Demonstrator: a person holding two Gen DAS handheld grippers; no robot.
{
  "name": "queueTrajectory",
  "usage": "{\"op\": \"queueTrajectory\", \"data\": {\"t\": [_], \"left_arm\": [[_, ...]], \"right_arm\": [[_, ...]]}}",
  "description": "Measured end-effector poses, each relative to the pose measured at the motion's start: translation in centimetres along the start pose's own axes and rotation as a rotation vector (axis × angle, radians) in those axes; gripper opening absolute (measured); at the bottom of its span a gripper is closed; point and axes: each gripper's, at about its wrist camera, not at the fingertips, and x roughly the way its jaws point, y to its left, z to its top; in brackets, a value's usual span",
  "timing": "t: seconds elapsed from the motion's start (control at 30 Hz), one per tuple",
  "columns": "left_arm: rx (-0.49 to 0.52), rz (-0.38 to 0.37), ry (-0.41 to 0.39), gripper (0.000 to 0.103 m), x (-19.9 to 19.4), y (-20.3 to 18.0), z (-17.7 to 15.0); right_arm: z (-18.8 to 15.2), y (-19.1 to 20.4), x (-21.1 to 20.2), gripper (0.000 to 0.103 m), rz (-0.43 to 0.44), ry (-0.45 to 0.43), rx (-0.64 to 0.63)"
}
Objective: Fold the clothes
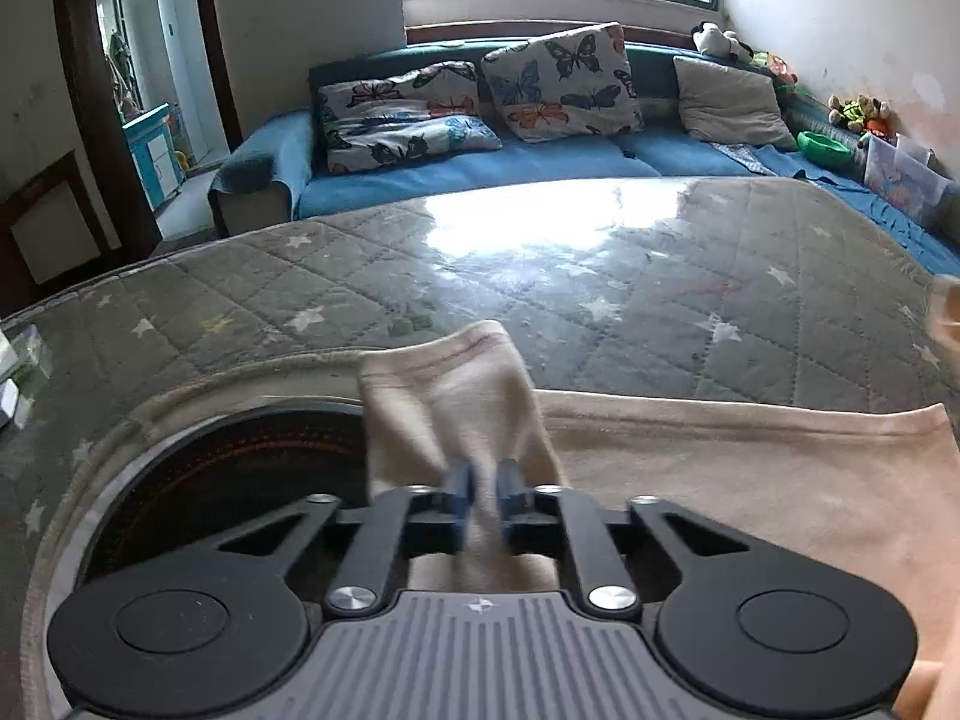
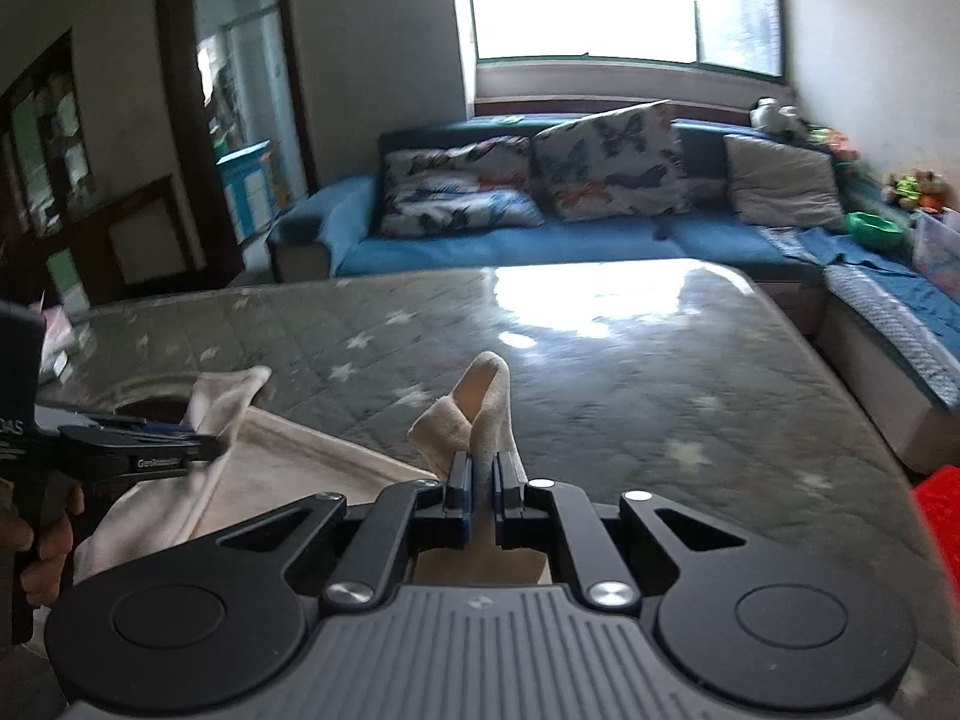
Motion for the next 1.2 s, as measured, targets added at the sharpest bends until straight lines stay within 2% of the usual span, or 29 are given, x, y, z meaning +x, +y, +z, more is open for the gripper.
{"op": "queueTrajectory", "data": {"t": [0.07,0.27,0.37,0.43,0.53,0.6,0.67,0.73,0.87,1.0,1.07,1.2], "left_arm": [[-0.025,0.004,-0.022,0.001,-1.1,0.9,0.0],[-0.105,0.052,-0.117,0.0,-5.5,4.2,0.0],[-0.135,0.042,-0.111,0.0,-6.9,5.5,-0.1],[-0.119,0.018,-0.096,0.001,-7.2,5.1,-0.1],[-0.074,0.006,-0.079,0.007,-6.6,3.5,-0.2],[-0.05,0.001,-0.066,0.022,-5.8,2.3,-0.3],[-0.035,0.004,-0.06,0.041,-4.8,1.4,-0.2],[-0.027,0.011,-0.051,0.052,-3.7,0.7,0.0],[-0.013,0.021,-0.024,0.057,-1.3,-0.3,0.4],[0.007,0.043,-0.002,0.058,1.0,-1.0,0.4],[0.007,0.042,-0.004,0.059,1.7,-1.0,0.4],[0.015,0.028,-0.023,0.056,2.2,-0.9,0.5]], "right_arm": [[-0.5,-1.2,-1.8,0.006,-0.03,-0.023,0.024],[-2.7,-4.8,-6.6,0.006,-0.12,-0.069,0.111],[-4.2,-6.3,-8.2,0.006,-0.156,-0.069,0.164],[-5.2,-7.0,-8.6,0.006,-0.179,-0.059,0.194],[-6.6,-8.0,-9.0,0.006,-0.214,-0.038,0.24],[-7.7,-8.8,-9.0,0.007,-0.237,-0.017,0.273],[-8.8,-9.5,-9.0,0.009,-0.256,0.006,0.295],[-9.6,-10.4,-9.1,0.014,-0.284,0.019,0.316],[-10.9,-11.9,-9.5,0.017,-0.342,0.037,0.353],[-11.3,-12.8,-9.8,0.02,-0.351,0.039,0.353],[-11.2,-12.7,-9.7,0.027,-0.347,0.035,0.333],[-9.8,-11.9,-8.9,0.031,-0.357,0.028,0.273]]}}
